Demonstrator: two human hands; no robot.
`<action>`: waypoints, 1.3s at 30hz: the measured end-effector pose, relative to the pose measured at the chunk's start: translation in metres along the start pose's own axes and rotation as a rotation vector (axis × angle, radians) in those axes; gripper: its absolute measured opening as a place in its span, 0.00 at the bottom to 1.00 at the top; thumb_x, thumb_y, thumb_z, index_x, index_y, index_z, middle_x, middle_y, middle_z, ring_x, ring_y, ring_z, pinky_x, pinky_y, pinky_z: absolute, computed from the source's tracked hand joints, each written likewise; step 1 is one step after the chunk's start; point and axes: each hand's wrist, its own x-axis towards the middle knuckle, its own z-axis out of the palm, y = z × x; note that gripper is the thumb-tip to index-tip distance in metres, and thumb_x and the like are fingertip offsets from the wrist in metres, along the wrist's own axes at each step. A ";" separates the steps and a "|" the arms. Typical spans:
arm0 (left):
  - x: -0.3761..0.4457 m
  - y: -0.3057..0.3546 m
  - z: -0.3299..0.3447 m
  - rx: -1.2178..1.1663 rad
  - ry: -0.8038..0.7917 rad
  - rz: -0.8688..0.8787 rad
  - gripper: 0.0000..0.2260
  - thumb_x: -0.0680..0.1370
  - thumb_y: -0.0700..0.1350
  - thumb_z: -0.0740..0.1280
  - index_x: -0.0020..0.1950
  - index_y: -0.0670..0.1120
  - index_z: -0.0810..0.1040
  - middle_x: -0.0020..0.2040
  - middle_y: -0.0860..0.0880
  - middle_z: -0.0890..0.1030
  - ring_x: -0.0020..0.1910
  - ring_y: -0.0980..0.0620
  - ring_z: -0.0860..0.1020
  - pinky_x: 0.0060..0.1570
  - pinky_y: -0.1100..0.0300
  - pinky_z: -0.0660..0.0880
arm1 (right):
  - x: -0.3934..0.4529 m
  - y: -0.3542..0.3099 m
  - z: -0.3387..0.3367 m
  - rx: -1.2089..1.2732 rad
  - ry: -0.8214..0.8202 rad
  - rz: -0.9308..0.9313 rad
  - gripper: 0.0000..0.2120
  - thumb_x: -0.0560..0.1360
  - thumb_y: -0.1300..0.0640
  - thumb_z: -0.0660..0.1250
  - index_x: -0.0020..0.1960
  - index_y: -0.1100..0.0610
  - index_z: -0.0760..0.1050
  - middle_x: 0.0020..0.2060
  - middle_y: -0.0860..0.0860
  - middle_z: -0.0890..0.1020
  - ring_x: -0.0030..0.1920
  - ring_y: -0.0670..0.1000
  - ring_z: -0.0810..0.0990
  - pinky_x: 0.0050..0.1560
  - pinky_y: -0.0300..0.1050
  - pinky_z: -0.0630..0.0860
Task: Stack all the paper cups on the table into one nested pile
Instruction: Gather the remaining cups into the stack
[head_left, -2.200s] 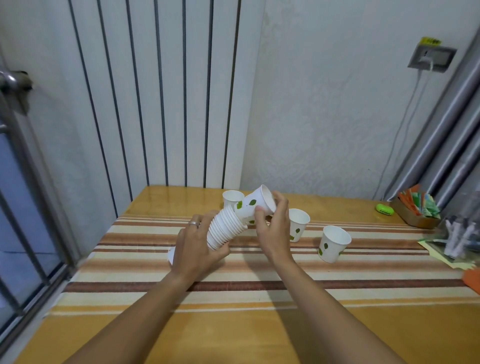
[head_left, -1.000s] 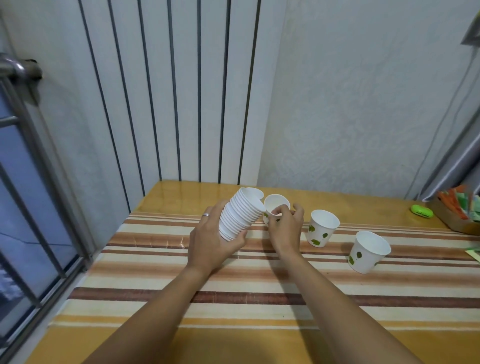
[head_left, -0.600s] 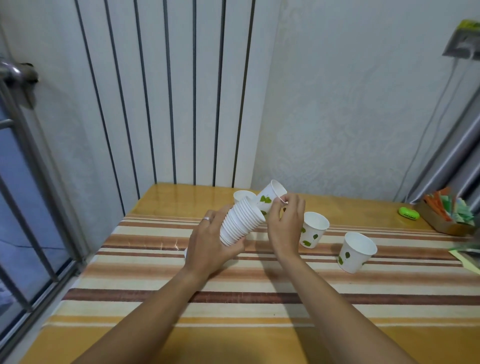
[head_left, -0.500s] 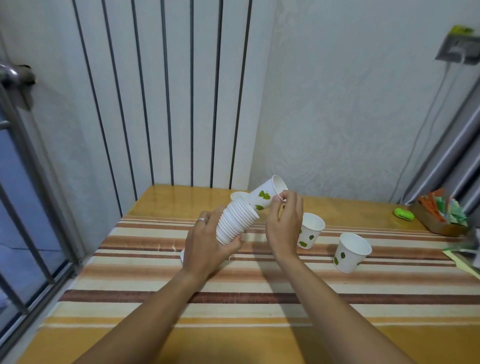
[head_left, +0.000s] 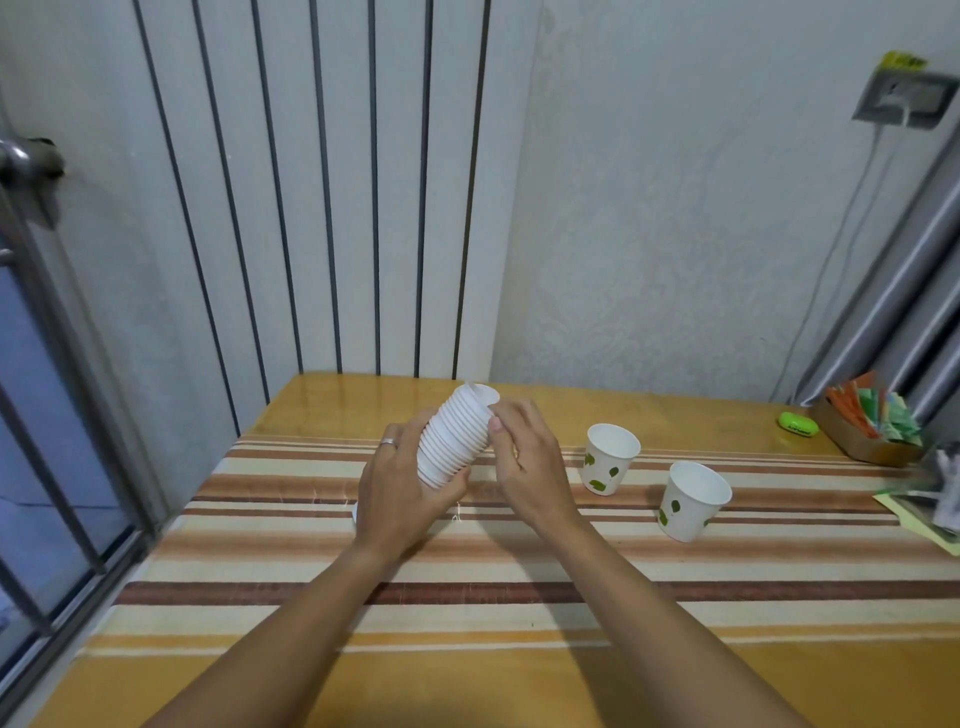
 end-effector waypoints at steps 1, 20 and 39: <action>0.001 -0.001 -0.001 -0.008 0.007 -0.012 0.35 0.70 0.64 0.73 0.75 0.56 0.72 0.57 0.52 0.78 0.50 0.50 0.80 0.41 0.55 0.75 | -0.003 0.001 0.002 0.016 -0.042 0.003 0.12 0.86 0.52 0.57 0.58 0.54 0.78 0.60 0.46 0.74 0.56 0.46 0.77 0.55 0.38 0.72; 0.021 -0.022 0.001 -0.075 0.009 -0.100 0.34 0.71 0.65 0.71 0.75 0.54 0.72 0.60 0.53 0.81 0.55 0.51 0.79 0.49 0.51 0.78 | 0.037 0.065 0.057 -0.017 -0.172 0.460 0.30 0.81 0.53 0.69 0.81 0.47 0.64 0.80 0.58 0.61 0.81 0.57 0.61 0.76 0.50 0.62; 0.000 -0.007 -0.009 -0.117 -0.044 -0.068 0.36 0.67 0.64 0.73 0.73 0.59 0.69 0.60 0.56 0.76 0.51 0.53 0.79 0.42 0.55 0.76 | 0.049 0.010 0.008 0.066 0.349 0.272 0.04 0.83 0.63 0.58 0.49 0.59 0.67 0.47 0.54 0.73 0.46 0.52 0.69 0.44 0.31 0.67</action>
